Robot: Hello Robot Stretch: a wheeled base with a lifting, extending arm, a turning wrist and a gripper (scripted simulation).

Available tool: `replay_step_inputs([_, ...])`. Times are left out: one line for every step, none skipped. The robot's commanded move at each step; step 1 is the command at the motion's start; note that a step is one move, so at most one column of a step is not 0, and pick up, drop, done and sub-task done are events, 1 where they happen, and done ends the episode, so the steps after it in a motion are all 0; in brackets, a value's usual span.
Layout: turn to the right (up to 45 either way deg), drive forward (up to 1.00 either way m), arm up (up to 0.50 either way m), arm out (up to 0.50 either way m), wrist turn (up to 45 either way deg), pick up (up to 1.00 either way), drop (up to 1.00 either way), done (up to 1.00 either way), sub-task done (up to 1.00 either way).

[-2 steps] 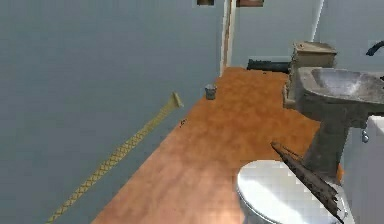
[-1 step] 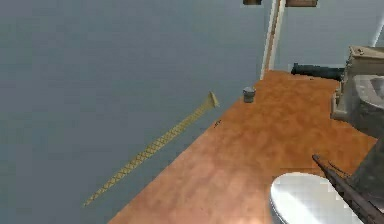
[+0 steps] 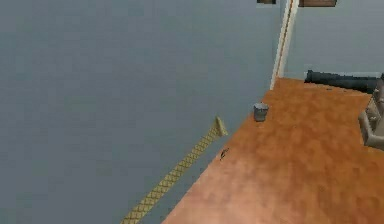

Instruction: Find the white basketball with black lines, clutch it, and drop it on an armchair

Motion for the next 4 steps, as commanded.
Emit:
replay_step_inputs([24.0,0.0,0.0,0.0,0.0,0.0,0.0,0.0,0.0])
replay_step_inputs([0.0,0.3,0.0,0.0,0.0,0.0,0.0,0.0,0.0])
replay_step_inputs([6.0,0.0,0.0,0.0,0.0,0.0,0.0,0.0,0.0])
replay_step_inputs([0.0,1.0,0.0,0.0,0.0,0.0,0.0,0.0,0.0])
